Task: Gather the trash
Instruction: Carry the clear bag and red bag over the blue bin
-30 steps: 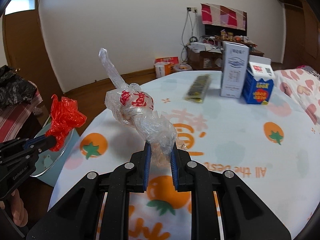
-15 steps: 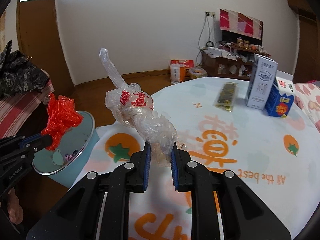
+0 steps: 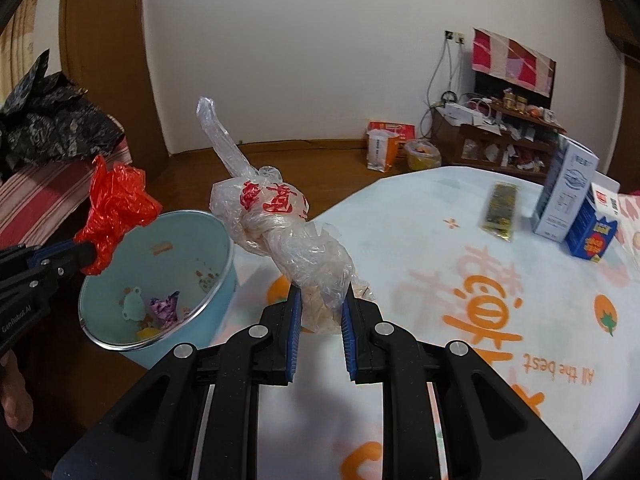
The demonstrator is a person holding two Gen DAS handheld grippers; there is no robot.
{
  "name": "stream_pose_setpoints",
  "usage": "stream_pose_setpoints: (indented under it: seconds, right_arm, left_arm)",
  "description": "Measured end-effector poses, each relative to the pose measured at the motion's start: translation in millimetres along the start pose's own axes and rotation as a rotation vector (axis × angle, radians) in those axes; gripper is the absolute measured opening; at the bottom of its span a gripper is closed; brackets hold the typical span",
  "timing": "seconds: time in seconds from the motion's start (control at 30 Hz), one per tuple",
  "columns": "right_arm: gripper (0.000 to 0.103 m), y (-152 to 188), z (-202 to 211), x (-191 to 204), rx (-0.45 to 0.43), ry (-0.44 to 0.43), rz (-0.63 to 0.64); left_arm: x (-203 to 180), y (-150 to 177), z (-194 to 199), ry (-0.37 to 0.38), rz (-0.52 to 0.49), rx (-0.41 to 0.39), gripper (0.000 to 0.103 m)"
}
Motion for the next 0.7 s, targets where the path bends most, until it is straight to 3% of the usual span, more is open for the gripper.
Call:
stream_pose_setpoints:
  seconds: [0.7]
  right_arm:
    - [0.019,-2.1,-17.4,55.8,0.017,-0.075,0.089]
  left_arm:
    - [49.6,11.9,6.2,-0.081,0.059,0.018,0.01]
Point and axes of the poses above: each gripper's, at about its wrist camera, not at the fingertips, and z roughly against the way its jaws point, x to its left, y to its underside, the point moved 9 cm from there along -z, roughly the way its jaws point, and after that the axes turned 14 degrees about -x, right-handed, at the moved point
